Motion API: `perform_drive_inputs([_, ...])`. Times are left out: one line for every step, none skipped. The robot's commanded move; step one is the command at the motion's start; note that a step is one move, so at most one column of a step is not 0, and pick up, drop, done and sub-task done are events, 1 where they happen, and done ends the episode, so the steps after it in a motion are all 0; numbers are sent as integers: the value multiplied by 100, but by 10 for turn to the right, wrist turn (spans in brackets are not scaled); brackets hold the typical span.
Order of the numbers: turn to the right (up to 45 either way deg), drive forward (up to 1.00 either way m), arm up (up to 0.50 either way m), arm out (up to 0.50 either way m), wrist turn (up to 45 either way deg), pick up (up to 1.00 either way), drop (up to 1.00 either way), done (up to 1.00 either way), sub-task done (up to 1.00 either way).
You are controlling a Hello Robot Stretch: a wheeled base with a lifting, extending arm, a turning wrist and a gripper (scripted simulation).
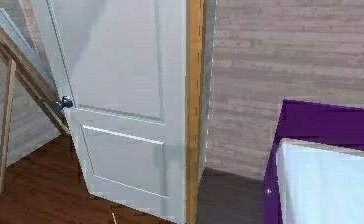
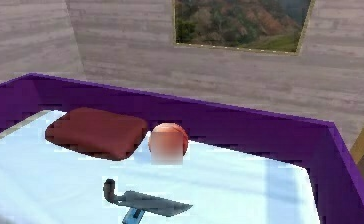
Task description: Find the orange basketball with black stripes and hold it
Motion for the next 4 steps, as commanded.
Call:
perform_drive_inputs([0, 0, 50, 0, 0, 0, 0, 0, 0])
perform_drive_inputs([0, 0, 32, 0, 0, 0, 0, 0, 0])
perform_drive_inputs([0, 0, 0, 46, 0, 0, 0, 0, 0])
perform_drive_inputs([0, 0, 0, 0, 450, 0, 0, 0, 0])
